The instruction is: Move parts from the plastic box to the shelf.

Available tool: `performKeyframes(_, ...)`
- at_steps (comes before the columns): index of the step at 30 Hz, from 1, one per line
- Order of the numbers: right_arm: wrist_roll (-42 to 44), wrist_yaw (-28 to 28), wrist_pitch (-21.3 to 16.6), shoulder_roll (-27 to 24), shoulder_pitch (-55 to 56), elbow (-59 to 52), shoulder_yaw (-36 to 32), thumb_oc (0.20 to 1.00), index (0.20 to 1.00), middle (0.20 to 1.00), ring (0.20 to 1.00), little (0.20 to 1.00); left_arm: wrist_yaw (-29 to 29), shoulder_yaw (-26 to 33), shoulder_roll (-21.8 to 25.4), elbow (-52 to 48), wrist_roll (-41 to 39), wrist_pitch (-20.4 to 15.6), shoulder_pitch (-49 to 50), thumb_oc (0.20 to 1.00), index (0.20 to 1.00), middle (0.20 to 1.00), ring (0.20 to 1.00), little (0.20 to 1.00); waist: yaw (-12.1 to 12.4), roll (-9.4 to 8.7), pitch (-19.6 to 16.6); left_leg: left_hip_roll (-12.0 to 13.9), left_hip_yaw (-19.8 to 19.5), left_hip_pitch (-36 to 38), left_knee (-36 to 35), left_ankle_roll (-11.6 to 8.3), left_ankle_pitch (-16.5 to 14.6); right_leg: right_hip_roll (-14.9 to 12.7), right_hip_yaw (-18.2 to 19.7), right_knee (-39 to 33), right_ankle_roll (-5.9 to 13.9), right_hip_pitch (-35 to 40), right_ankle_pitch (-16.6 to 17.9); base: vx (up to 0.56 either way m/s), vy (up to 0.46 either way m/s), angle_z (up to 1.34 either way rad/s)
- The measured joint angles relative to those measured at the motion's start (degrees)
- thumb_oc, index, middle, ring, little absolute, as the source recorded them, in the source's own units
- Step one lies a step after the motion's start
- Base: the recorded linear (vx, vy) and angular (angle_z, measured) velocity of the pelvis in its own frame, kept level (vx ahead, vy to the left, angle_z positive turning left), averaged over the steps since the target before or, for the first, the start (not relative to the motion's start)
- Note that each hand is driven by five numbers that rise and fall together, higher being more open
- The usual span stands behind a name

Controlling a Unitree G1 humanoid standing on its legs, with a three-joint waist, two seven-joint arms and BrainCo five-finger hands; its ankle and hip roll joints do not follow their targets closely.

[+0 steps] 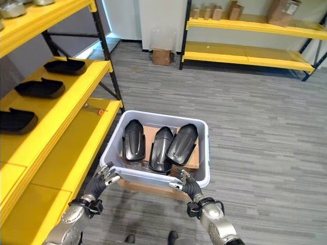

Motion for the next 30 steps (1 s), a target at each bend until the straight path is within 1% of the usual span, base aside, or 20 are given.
performKeyframes(1, 0.00, -0.34, -0.12, -0.02, -0.61, -0.09, 0.06, 1.000, 1.000, 1.000, 1.000, 1.000, 0.05, -0.44, -0.18, 0.97, -0.01, 0.09, -0.06, 1.000, 1.000, 1.000, 1.000, 1.000, 1.01, -0.71, 0.63, -0.55, -2.78, -1.97, 4.31, 1.73, 0.43, 0.37, -0.18, 1.13, -1.08, 0.19, -0.65, 0.17, 0.057, 0.02)
performKeyframes(2, 0.01, -0.47, -0.19, -0.06, -0.68, -0.69, -0.07, 1.000, 1.000, 1.000, 1.000, 1.000, 0.04, -0.50, -0.22, 1.00, -0.02, 0.19, -0.16, 1.000, 1.000, 1.000, 1.000, 1.000, 0.72, -1.44, 1.03, 0.20, -2.36, -2.52, 3.01, 2.32, -0.26, 0.32, -0.96, 1.57, -1.46, 0.10, -1.05, 0.18, 0.141, 0.15)
performKeyframes(3, 0.02, -0.47, -0.21, -0.11, -0.70, -1.55, -0.13, 1.000, 1.000, 1.000, 1.000, 1.000, 0.01, -0.25, 0.01, 0.92, -0.03, 0.18, -0.03, 1.000, 1.000, 1.000, 1.000, 1.000, 0.73, -2.17, 1.31, 3.31, 0.34, -1.90, -3.80, 3.00, -0.65, 0.37, -1.67, 1.18, -1.42, 0.09, -1.08, 0.17, 0.290, 0.28)
performKeyframes(4, 0.05, -0.64, -0.65, 0.24, -0.87, -2.38, -0.56, 1.000, 1.000, 1.000, 1.000, 1.000, 0.12, 0.17, 0.07, 0.93, -0.05, 0.17, -0.04, 1.000, 1.000, 1.000, 1.000, 1.000, 0.61, -2.60, 1.78, 7.86, 3.45, -0.14, -16.40, 2.99, -0.25, 0.44, -1.87, 0.79, -1.09, -0.07, -0.89, 0.18, 0.480, 0.53)
performKeyframes(5, 0.07, -1.75, -1.76, 0.36, -1.09, -1.45, -2.57, 1.000, 1.000, 1.000, 1.000, 1.000, 0.11, -0.61, -0.97, 0.99, 0.02, 0.23, -1.27, 1.000, 1.000, 1.000, 1.000, 1.000, -0.71, -1.38, 3.02, 12.82, 8.88, -0.72, -30.13, 2.17, 1.16, 0.74, -1.92, -0.10, 0.73, -0.01, 0.22, 0.19, 0.522, 0.32)
performKeyframes(6, 0.07, -2.01, -1.72, -0.05, -1.40, -1.05, -3.41, 1.000, 1.000, 1.000, 1.000, 1.000, -0.01, -1.00, -1.57, 0.80, 0.01, 0.22, -1.37, 1.000, 1.000, 1.000, 1.000, 1.000, -0.30, -0.25, 3.93, 12.70, 8.32, -0.74, -29.08, 2.39, 0.95, 0.73, -0.99, -0.52, 1.34, -0.16, 0.64, 0.17, 0.471, -0.21)
performKeyframes(7, 0.06, -2.03, -1.57, -0.20, -1.54, -1.06, -3.36, 1.000, 1.000, 1.000, 1.000, 1.000, 0.06, -0.99, -1.90, 0.80, 0.01, 0.26, -0.13, 1.000, 1.000, 1.000, 1.000, 1.000, 0.70, 1.32, 3.77, 11.14, 6.74, -0.60, -23.80, 2.36, 0.92, 0.81, 1.15, -0.87, 1.82, -0.07, 0.88, 0.19, 0.543, -0.92)
performKeyframes(8, 0.07, -1.97, -1.36, -0.29, 0.61, -2.76, -3.44, 1.000, 1.000, 1.000, 1.000, 1.000, -0.10, -0.91, -1.94, 0.84, 0.00, 0.25, -0.20, 1.000, 1.000, 1.000, 1.000, 1.000, -1.12, 4.74, 2.03, 6.70, 7.64, 1.26, -21.41, 3.34, 1.49, 0.07, 0.83, -1.99, 2.87, 0.34, 1.24, 0.14, 0.538, -1.18)
performKeyframes(9, 0.07, -1.67, -0.90, 0.19, 0.64, -3.87, -2.72, 1.000, 1.000, 1.000, 1.000, 1.000, -0.10, -0.92, -0.66, 0.77, 0.04, -0.07, -1.78, 1.000, 1.000, 1.000, 1.000, 1.000, -0.75, 4.48, 2.32, 4.97, 10.31, 4.71, -24.97, 3.83, 3.49, -1.76, 3.55, -0.70, 4.21, -0.47, 1.88, 0.11, 0.472, -1.01)
performKeyframes(10, 0.07, -1.20, -0.85, 0.50, 0.44, -4.32, -1.26, 1.000, 1.000, 1.000, 1.000, 1.000, -0.08, -0.85, 0.39, 0.72, 0.06, -0.06, -2.36, 1.000, 1.000, 1.000, 1.000, 1.000, -0.24, 3.19, 2.63, 3.61, 12.99, 5.85, -25.84, 4.43, 3.79, -3.67, 4.99, 0.23, 5.03, -0.78, 1.16, 0.03, 0.215, -0.82)
performKeyframes(12, 0.07, -0.56, -0.64, 0.96, 0.45, -4.36, 0.61, 1.000, 1.000, 1.000, 1.000, 1.000, -0.08, 0.04, 1.03, 0.69, 0.08, -0.10, -2.71, 1.000, 1.000, 1.000, 1.000, 1.000, 0.12, 1.53, 2.34, 0.67, 14.81, 6.34, -26.20, 6.68, 3.68, -8.43, 3.97, -0.38, 4.56, -0.25, 0.88, 0.03, 0.100, -0.33)
performKeyframes(13, 0.07, -0.22, -0.61, 1.18, 0.47, -4.41, 0.61, 1.000, 1.000, 1.000, 1.000, 1.000, -0.05, 0.24, 1.46, 0.67, 0.08, -0.18, -3.00, 1.000, 1.000, 1.000, 1.000, 1.000, 0.05, 1.43, 2.35, -0.38, 14.84, 6.31, -26.24, 7.20, 3.65, -10.96, 3.91, -1.14, 5.62, 0.78, 1.55, 0.03, 0.051, -0.04)
performKeyframes(15, 0.08, 0.11, -0.37, 1.18, 0.51, -5.19, 0.53, 1.000, 1.000, 1.000, 1.000, 1.000, -0.03, 1.19, 2.59, 0.62, 0.08, -0.78, -1.92, 1.000, 1.000, 1.000, 1.000, 1.000, 0.59, 0.82, 2.30, -1.20, 15.13, 6.57, -26.25, 8.05, 3.43, -15.14, 3.69, -3.29, 9.03, 3.41, 3.69, 0.05, 0.009, -0.04)
performKeyframes(16, 0.19, 0.12, -0.32, 1.18, 0.81, -5.90, 0.34, 1.000, 1.000, 1.000, 1.000, 1.000, 0.06, 1.45, 2.68, 0.59, 0.05, -0.78, -1.20, 1.000, 1.000, 1.000, 1.000, 1.000, 0.84, 0.29, 2.17, -1.31, 15.48, 6.74, -26.34, 8.09, 3.45, -15.83, 3.70, -4.22, 10.14, 4.20, 4.38, 0.05, -0.020, -0.14)
performKeyframes(18, 0.25, 0.15, -0.17, 1.22, 1.32, -7.85, 0.00, 1.000, 1.000, 1.000, 1.000, 1.000, 0.07, 1.52, 2.77, 0.00, 0.05, -0.77, -0.06, 1.000, 1.000, 1.000, 1.000, 1.000, 1.26, -1.03, 1.96, -1.46, 15.83, 6.92, -26.45, 8.05, 3.44, -15.79, 3.68, -6.23, 11.82, 5.18, 5.51, 0.03, -0.040, -0.08)
performKeyframes(19, 0.26, 0.16, -0.16, 1.31, 1.28, -8.60, 0.00, 1.000, 1.000, 1.000, 1.000, 1.000, 0.07, 1.52, 2.80, -0.33, 0.05, -0.77, 0.08, 1.000, 1.000, 1.000, 1.000, 1.000, 1.34, -2.18, 2.00, -1.83, 16.02, 7.24, -26.70, 7.74, 3.46, -15.68, 3.18, -7.01, 11.99, 6.00, 5.51, 0.01, -0.049, -0.12)
performKeyframes(21, 0.26, -0.14, -0.21, 2.04, 1.03, -9.74, -0.64, 1.000, 1.000, 1.000, 1.000, 1.000, 0.11, 1.39, 2.71, -1.59, 0.07, -0.78, 0.74, 1.000, 1.000, 1.000, 1.000, 1.000, 1.27, -3.20, 1.69, -1.63, 16.16, 7.36, -27.19, 6.46, 3.46, -15.41, 2.95, -8.50, 12.46, 6.70, 3.27, -0.01, -0.054, -0.12)
performKeyframes(22, 0.26, -0.37, -0.51, 2.22, 0.85, -10.10, -1.02, 1.000, 1.000, 1.000, 1.000, 1.000, 0.10, 1.20, 2.29, -2.24, 0.08, -0.82, 0.62, 1.000, 1.000, 1.000, 1.000, 1.000, 0.88, -2.82, 1.83, -0.86, 15.96, 7.02, -27.14, 6.03, 3.51, -14.63, 2.91, -8.79, 12.62, 6.67, 2.81, -0.01, -0.043, 0.00)
performKeyframes(26, -0.68, -3.17, -1.42, 1.02, -2.68, -10.91, -2.82, 1.000, 1.000, 1.000, 1.000, 1.000, 0.68, 1.06, 0.26, -5.02, 0.03, -1.61, -0.92, 1.000, 1.000, 1.000, 1.000, 1.000, -1.06, -0.58, 1.81, 4.78, 15.47, 5.49, -29.37, 3.64, 5.19, -9.40, 3.00, -8.94, 10.13, 3.72, 3.58, -0.04, -0.082, -0.13)
performKeyframes(30, -2.44, -6.32, -3.61, 0.50, -9.23, -13.49, -4.48, 1.000, 1.000, 1.000, 1.000, 1.000, 2.28, 0.21, -2.04, -5.21, -0.70, -3.55, -3.55, 1.000, 1.000, 1.000, 1.000, 1.000, -1.60, 0.05, 1.76, 6.85, 16.13, 5.14, -32.67, 2.81, 7.06, -7.55, 3.42, -10.05, 9.32, 1.63, 4.89, -0.03, -0.057, -0.14)
